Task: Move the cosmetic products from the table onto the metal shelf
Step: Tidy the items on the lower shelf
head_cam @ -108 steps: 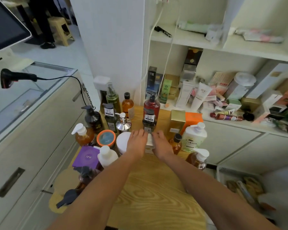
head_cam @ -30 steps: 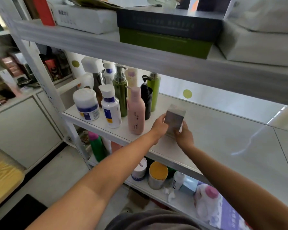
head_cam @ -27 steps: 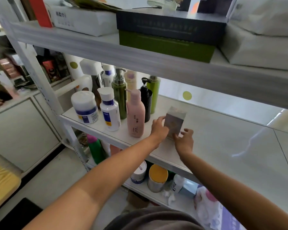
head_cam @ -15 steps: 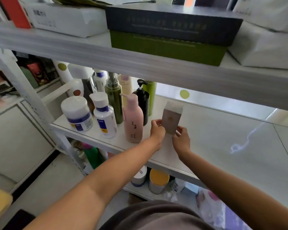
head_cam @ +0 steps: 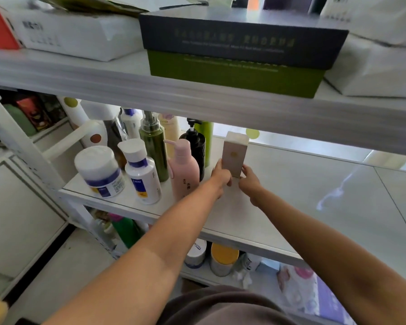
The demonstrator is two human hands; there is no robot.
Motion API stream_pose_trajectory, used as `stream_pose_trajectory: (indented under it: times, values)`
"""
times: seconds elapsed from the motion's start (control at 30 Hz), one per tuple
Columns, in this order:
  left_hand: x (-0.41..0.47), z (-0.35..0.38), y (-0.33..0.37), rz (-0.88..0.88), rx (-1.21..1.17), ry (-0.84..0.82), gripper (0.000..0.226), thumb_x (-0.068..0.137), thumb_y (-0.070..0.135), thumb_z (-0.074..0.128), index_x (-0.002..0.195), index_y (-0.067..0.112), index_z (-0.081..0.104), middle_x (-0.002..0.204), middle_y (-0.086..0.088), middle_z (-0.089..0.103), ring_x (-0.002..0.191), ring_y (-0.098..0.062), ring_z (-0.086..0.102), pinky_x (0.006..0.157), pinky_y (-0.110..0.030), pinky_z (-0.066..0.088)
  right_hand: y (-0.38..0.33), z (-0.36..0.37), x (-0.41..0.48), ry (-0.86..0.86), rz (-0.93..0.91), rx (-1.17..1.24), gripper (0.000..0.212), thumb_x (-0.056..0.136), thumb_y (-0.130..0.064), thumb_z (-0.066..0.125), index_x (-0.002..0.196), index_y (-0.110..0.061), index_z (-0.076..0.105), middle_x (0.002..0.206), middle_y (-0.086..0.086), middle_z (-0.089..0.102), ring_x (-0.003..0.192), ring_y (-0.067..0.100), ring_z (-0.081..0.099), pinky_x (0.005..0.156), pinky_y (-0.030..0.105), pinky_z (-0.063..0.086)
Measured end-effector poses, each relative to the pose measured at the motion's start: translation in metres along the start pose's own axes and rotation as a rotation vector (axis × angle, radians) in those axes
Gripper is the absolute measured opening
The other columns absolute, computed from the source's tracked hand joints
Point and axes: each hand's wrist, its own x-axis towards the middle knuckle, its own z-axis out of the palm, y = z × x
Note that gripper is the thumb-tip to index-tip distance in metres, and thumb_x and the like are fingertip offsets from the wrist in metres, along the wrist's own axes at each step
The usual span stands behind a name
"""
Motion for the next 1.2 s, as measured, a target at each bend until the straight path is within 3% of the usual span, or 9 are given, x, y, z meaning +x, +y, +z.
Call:
stream_pose_trajectory:
  times: [0.07,0.2,0.27,0.37,0.47,0.57,0.8,1.03,1.2]
  values:
    - [0.001,-0.001,0.0,-0.02,0.04,-0.038,0.096,0.071,-0.018,0.037,0.152,0.03,0.02,0.15,-0.008,0.034,0.131,-0.029,0.033,0.101,-0.037,0.036,-0.003,-0.003,0.001,-0.035,-0.005,-0.022,0.069,0.085,0.01,0.037,0.147,-0.02,0.027,0.148,0.007,0.039,0.131,0.026,0.041,0.103,0.035,0.039]
    - [0.001,-0.002,0.001,-0.047,0.106,-0.069,0.098,0.073,-0.013,0.041,0.153,0.033,0.009,0.155,-0.007,0.026,0.138,-0.031,0.026,0.11,-0.042,0.03,-0.004,-0.008,-0.005,-0.092,-0.024,-0.055,0.072,0.083,0.009,0.038,0.147,-0.021,0.027,0.145,0.009,0.041,0.128,0.028,0.042,0.1,0.036,0.041]
    - [-0.005,-0.001,0.001,-0.06,0.201,-0.052,0.096,0.077,-0.004,0.048,0.154,0.031,0.002,0.16,-0.008,0.011,0.144,-0.031,0.016,0.115,-0.046,0.024,0.0,-0.01,-0.009,-0.084,-0.055,-0.107,0.069,0.084,0.006,0.045,0.147,-0.017,0.026,0.147,0.009,0.039,0.132,0.028,0.039,0.104,0.037,0.038]
    - [-0.019,0.005,-0.005,-0.049,0.579,-0.047,0.093,0.09,0.013,0.056,0.153,0.021,-0.012,0.161,-0.004,-0.014,0.148,-0.028,-0.008,0.12,-0.042,0.008,0.013,-0.017,-0.019,-0.053,-0.182,-0.404,0.071,0.086,-0.006,0.057,0.148,-0.01,0.022,0.151,0.01,0.033,0.138,0.026,0.033,0.11,0.034,0.029]
    - [-0.028,0.01,-0.023,0.046,0.915,-0.082,0.104,0.09,0.028,0.063,0.15,0.014,-0.02,0.158,-0.004,-0.023,0.146,-0.025,-0.019,0.12,-0.04,-0.002,0.034,-0.03,-0.026,-0.116,-0.326,-0.77,0.086,0.086,-0.035,0.063,0.151,-0.013,0.011,0.158,0.006,0.017,0.145,0.02,0.017,0.119,0.037,0.013]
    - [-0.042,0.01,-0.042,0.1,1.087,-0.134,0.108,0.089,0.04,0.063,0.149,0.014,-0.022,0.157,-0.006,-0.026,0.145,-0.025,-0.022,0.119,-0.043,-0.006,0.049,-0.043,-0.037,-0.192,-0.435,-0.971,0.089,0.088,-0.045,0.058,0.152,-0.016,0.002,0.16,0.002,0.005,0.147,0.014,0.002,0.119,0.035,-0.003]
    - [-0.088,0.001,-0.074,0.132,1.227,-0.105,0.113,0.085,0.057,0.06,0.148,0.015,-0.024,0.156,-0.005,-0.03,0.144,-0.024,-0.025,0.117,-0.042,-0.011,0.065,-0.04,-0.077,-0.299,-0.513,-0.977,0.092,0.089,-0.053,0.052,0.151,-0.015,-0.005,0.16,0.002,-0.004,0.147,0.014,-0.005,0.117,0.031,-0.007]
    - [-0.146,-0.04,-0.109,0.048,1.283,-0.018,0.113,0.085,0.059,0.058,0.148,0.015,-0.024,0.155,-0.004,-0.032,0.143,-0.025,-0.027,0.115,-0.044,-0.013,0.06,0.001,-0.116,-0.485,-0.678,-0.903,0.093,0.087,-0.04,0.057,0.151,-0.018,-0.007,0.16,0.001,-0.008,0.146,0.012,-0.007,0.112,0.023,-0.01]
    - [-0.18,-0.091,-0.138,-0.066,1.213,0.118,0.117,0.082,0.059,0.061,0.147,0.016,-0.026,0.155,-0.006,-0.031,0.144,-0.026,-0.025,0.117,-0.046,-0.011,0.039,0.053,-0.144,-0.609,-0.855,-0.902,0.099,0.081,-0.057,0.052,0.151,-0.019,-0.006,0.16,0.0,-0.008,0.146,0.01,-0.008,0.115,0.022,-0.007]
